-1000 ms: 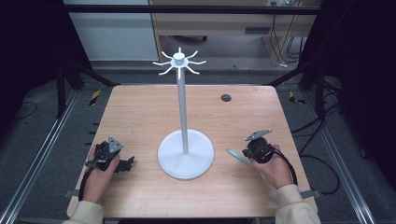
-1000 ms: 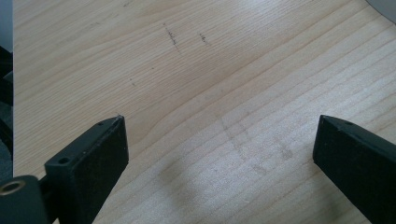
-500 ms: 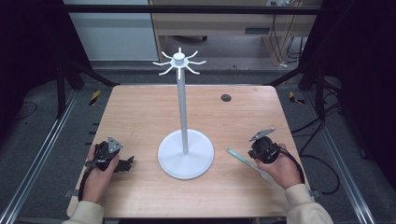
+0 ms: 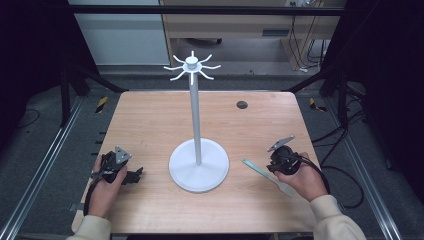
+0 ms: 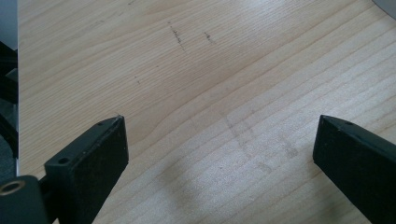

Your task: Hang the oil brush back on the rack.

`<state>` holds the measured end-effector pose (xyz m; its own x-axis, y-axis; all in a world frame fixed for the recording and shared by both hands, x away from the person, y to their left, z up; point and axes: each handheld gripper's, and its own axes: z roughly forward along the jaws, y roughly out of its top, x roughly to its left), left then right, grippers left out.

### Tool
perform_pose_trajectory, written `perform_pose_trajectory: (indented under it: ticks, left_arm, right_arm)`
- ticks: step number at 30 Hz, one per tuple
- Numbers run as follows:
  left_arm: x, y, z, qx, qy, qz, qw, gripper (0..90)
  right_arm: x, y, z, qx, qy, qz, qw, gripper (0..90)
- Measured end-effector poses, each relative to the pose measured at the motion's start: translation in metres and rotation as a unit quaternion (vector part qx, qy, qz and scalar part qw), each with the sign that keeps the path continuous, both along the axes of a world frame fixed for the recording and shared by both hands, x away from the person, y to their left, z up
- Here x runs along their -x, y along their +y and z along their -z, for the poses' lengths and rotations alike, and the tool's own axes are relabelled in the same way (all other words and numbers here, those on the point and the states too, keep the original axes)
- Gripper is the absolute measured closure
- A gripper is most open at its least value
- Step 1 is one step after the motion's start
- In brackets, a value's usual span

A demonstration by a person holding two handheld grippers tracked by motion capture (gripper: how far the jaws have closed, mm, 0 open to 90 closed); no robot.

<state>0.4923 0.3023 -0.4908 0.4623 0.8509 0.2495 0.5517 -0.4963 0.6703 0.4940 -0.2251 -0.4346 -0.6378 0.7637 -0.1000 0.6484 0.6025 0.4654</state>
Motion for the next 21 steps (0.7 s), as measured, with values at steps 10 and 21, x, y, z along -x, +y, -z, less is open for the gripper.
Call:
perform_pose_trajectory:
  ticks: [10,21]
  left_arm:
    - [0.0,0.0,0.0,0.0,0.0,0.001,1.0,2.9]
    - [0.0,0.0,0.0,0.002,-0.001,0.001,1.0,2.9]
  right_arm:
    - [-0.005,0.004,0.001,0.022,0.022,-0.01,0.9994,66.9]
    - [-0.01,0.006,0.015,0.044,0.052,-0.021,0.9974,68.7]
